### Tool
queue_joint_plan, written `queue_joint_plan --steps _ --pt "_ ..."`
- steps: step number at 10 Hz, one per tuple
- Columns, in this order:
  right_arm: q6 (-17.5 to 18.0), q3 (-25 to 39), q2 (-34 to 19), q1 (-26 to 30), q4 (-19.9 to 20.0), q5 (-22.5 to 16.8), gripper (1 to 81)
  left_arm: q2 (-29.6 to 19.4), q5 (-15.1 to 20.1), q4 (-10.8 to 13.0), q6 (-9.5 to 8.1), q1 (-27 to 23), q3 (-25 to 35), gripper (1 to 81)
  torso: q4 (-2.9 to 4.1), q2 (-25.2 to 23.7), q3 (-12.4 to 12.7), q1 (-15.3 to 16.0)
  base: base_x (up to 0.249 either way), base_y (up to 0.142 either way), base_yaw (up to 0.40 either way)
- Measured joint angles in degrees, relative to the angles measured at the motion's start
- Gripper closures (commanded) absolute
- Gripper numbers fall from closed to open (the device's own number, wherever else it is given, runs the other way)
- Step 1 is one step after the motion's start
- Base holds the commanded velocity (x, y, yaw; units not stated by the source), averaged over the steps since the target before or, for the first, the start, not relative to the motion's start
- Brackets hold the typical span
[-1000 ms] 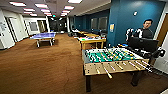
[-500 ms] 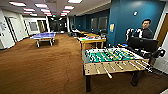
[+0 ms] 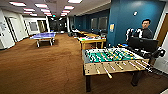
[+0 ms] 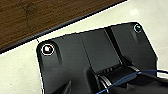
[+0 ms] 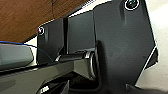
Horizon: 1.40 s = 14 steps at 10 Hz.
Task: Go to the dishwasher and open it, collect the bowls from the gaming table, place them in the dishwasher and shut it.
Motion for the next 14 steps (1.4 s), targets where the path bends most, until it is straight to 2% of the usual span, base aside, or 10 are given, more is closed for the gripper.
queue_joint_plan --steps 5,14 --pt "0.00 -0.20 0.28 0.00 0.00 0.00 1.0 -0.17 0.00 0.00 0.00 0.00 0.00 1.0 0.00 0.00 0.00 0.00 0.000 0.000 0.000" --pt "-0.18 -0.23 0.30 -0.10 -0.09 -0.11 1.0 -0.33 -0.06 -0.05 -0.05 0.11 0.00 1.0 0.00 -0.02 0.02 0.10 0.099 0.000 0.000"
